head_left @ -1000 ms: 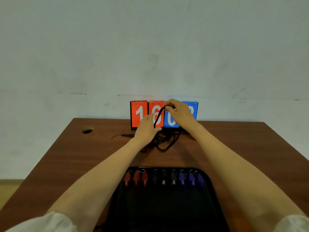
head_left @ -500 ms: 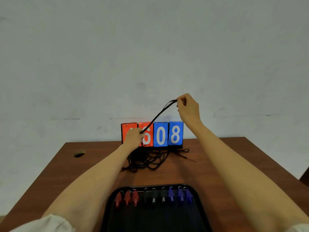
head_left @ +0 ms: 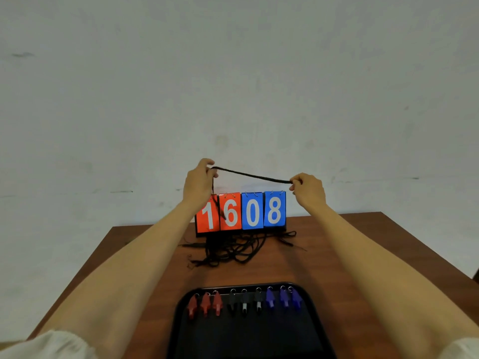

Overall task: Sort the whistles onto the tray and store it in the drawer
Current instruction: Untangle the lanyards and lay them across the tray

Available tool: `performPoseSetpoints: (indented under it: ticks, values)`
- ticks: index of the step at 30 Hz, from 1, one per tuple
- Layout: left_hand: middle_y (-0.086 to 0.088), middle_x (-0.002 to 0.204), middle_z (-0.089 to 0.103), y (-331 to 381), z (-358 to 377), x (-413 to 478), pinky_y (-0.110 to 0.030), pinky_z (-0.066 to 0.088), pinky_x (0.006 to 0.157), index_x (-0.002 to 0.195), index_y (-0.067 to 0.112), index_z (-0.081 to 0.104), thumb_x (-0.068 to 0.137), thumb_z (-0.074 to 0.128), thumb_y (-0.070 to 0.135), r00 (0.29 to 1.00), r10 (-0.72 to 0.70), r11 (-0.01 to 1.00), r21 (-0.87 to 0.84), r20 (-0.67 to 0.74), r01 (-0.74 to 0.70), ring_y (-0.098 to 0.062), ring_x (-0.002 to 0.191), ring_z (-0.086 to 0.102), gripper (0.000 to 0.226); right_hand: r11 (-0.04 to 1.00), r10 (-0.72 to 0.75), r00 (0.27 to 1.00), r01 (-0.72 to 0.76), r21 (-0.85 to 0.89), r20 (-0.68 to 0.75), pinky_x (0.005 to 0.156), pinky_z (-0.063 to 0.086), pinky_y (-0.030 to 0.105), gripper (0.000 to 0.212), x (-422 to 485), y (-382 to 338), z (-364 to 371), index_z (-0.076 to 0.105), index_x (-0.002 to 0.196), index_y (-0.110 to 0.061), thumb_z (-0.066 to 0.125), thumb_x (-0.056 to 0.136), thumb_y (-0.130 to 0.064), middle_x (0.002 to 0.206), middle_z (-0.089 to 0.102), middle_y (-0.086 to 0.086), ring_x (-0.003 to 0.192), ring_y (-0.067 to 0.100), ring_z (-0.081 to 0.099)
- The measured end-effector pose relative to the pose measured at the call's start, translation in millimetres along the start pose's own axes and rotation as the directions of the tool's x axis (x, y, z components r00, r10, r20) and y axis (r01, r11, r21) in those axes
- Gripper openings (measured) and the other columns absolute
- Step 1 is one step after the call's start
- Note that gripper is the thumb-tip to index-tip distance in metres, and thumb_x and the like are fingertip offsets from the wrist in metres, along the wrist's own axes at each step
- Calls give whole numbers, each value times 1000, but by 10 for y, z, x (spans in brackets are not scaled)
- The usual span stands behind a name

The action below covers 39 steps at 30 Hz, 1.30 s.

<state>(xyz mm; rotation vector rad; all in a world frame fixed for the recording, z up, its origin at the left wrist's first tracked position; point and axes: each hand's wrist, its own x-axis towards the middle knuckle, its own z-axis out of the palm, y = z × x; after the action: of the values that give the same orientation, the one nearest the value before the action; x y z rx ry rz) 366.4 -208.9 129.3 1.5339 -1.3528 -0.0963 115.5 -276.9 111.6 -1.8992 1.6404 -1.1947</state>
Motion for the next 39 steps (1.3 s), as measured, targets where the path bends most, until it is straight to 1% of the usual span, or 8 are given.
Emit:
performPoseSetpoints:
  ticks: [6,12,16,20,27,32,35,39]
  values:
    - [-8,112,68,-255,-170,-331,-35,48,83,114,10,64,98,44,19,978,-5,907,413,208,-83,-26,103,61,27,999,25,1000,-25,43,-3,81,54,39,26,-154,55,-98,63,105,-9,40,96,-12,95,72,9,90,24,67]
    - [-9,116,67,-535,-307,-799,-38,45,86,123,18,62,99,41,16,966,-51,774,621,255,-123,-30,105,59,32,992,88,995,-92,83,49,81,54,42,20,-448,102,-140,49,76,-19,44,94,-13,87,71,7,87,22,68]
    - [-14,124,61,-696,-404,-1123,-40,48,90,125,11,60,98,38,11,943,-158,848,530,293,-22,-32,109,59,34,996,88,993,-87,-13,80,78,53,38,14,-683,264,-170,60,82,-15,50,91,-13,84,70,4,86,21,66]
    - [-16,120,63,-861,-507,-1414,-37,43,93,122,7,61,97,41,8,916,-213,887,461,339,36,-31,111,57,32,980,167,975,-148,-135,148,72,42,31,18,-985,533,-158,66,92,-11,48,93,-15,104,68,12,92,29,60]
    - [-1,81,70,-1033,-559,-2005,-32,46,75,86,11,61,89,61,21,849,-366,911,332,381,243,-20,88,62,10,931,293,914,-207,-300,280,81,51,34,19,-1583,1060,-123,72,95,-11,54,91,-17,108,70,10,97,30,65]
    - [1,80,68,-1183,-515,-2312,-36,48,83,88,18,70,91,59,24,788,-423,879,415,448,236,-20,91,62,13,886,382,875,-255,-387,299,68,55,37,22,-1916,1243,-147,71,80,0,67,81,-21,84,71,16,78,33,67]
    - [-5,93,67,-1221,-438,-2438,-30,45,83,105,12,70,96,51,14,753,-416,877,444,509,184,-22,99,61,21,874,403,859,-257,-413,317,69,55,37,20,-2054,1298,-154,71,86,0,62,83,-17,88,70,16,80,34,66]
    - [-6,103,68,-1253,-410,-2572,-35,50,81,103,18,69,96,50,16,728,-428,850,512,535,124,-22,93,63,21,862,424,833,-251,-441,354,66,54,37,20,-2205,1390,-148,70,86,2,56,82,-12,89,71,17,82,35,67]
